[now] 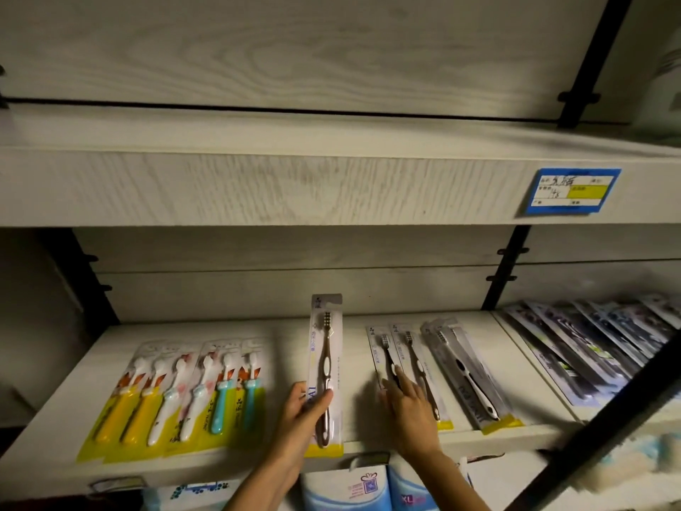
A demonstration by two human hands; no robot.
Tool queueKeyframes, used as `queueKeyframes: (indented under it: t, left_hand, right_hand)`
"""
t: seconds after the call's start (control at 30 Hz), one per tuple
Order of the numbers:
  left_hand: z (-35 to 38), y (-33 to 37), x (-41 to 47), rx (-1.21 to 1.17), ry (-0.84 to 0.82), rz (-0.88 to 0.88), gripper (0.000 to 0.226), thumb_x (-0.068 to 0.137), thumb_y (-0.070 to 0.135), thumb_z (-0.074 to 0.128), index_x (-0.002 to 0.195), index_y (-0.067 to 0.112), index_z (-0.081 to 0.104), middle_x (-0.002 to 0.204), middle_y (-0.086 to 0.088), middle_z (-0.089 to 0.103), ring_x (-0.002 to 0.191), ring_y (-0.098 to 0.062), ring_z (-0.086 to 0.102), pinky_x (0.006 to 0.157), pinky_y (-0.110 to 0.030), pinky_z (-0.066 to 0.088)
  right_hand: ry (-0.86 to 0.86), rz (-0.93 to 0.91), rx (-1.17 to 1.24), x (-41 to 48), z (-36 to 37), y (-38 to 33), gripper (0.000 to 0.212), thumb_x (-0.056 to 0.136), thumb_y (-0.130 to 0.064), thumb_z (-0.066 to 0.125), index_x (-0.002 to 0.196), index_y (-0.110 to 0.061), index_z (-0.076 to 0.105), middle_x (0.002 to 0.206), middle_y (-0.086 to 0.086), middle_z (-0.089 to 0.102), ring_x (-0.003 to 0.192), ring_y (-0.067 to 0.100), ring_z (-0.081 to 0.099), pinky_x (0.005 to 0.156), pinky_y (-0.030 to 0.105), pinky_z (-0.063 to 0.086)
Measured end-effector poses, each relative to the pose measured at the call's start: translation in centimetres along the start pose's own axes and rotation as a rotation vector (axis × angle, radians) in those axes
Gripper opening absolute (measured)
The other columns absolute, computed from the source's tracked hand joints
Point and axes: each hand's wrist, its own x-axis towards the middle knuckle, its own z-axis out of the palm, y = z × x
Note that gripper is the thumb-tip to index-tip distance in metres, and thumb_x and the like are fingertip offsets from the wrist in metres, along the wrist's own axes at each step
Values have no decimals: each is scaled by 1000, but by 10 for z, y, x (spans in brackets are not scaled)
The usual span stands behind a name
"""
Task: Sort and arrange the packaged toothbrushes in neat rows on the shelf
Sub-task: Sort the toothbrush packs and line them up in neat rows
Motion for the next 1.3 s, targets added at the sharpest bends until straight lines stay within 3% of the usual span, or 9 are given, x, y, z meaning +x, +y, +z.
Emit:
queueKeyframes:
  t: [0.03, 0.1, 0.17, 0.23, 0.27, 0.4, 0.57, 0.9, 1.3]
  left_hand:
    - [4, 1, 1, -35, -1, -21, 14, 87, 7, 60, 95, 15, 52, 90, 2, 55, 83, -11, 53, 74, -12, 43]
    - [11, 1, 5, -77, -15, -58, 37, 86, 7, 61, 120, 11, 49, 103, -1, 58, 97, -19, 55, 92, -32, 41]
    - [18, 1, 7, -116, -49, -82, 17, 87, 3, 57, 100, 13, 54, 89, -2, 69, 79, -21, 66, 74, -35, 52]
    - [25, 1, 8, -104, -60, -101, 17, 90, -1, 51, 88, 16, 54, 66, 5, 72, 57, -11, 68, 51, -23, 53]
    - [26, -2, 11, -68, -55, -95, 18, 90, -2, 50, 87, 15, 56, 64, 4, 71, 55, -7, 67, 47, -18, 51]
    - [19, -11, 19, 88, -10, -63, 15, 90, 5, 52, 82, 16, 58, 95, -4, 62, 86, -10, 56, 68, -20, 41]
    - [7, -19, 24, 128, -5, -68, 4, 89, 12, 57, 87, 15, 58, 104, -6, 59, 104, -21, 51, 86, -30, 36]
    - [-2, -24, 28, 130, 36, -82, 4, 88, 13, 58, 91, 13, 57, 108, -15, 61, 99, -25, 56, 84, -33, 40]
    - [7, -27, 23, 106, 5, -62, 5, 91, 4, 50, 92, 7, 55, 95, -14, 60, 85, -24, 56, 70, -28, 43]
  right_hand:
    - [4, 9, 179, -8, 1, -7, 44, 99, -41, 34, 142, -29, 33, 154, -5, 24, 141, 16, 24, 116, 31, 22]
    - [-107, 46, 607, -25, -1, -26, 43, 96, -42, 43, 137, -29, 39, 134, -6, 51, 118, 10, 53, 103, 27, 42]
    - [-155, 46, 768, -30, 8, -33, 45, 91, -33, 57, 132, -29, 39, 107, -3, 65, 91, 13, 67, 85, 30, 55]
    - [-87, 49, 729, -27, 18, -32, 52, 86, -29, 65, 131, -27, 40, 97, 5, 67, 86, 19, 69, 81, 39, 57]
    - [-58, 70, 717, -24, 19, -30, 53, 84, -29, 67, 130, -26, 41, 96, 7, 67, 87, 21, 69, 81, 43, 56]
    - [-28, 148, 492, -11, 9, -17, 37, 87, -26, 63, 119, -19, 44, 98, 7, 67, 90, 24, 67, 83, 41, 54]
    - [-124, 194, 190, -1, 2, -10, 34, 94, -24, 53, 124, -13, 43, 113, 9, 63, 104, 24, 61, 87, 31, 48]
    - [-31, 168, -209, -1, -3, -14, 35, 96, -25, 44, 128, -11, 43, 129, 7, 50, 115, 21, 53, 93, 30, 49]
    - [-41, 137, -185, -1, -1, -13, 42, 97, -17, 44, 137, -11, 31, 123, 9, 56, 111, 21, 56, 91, 30, 46]
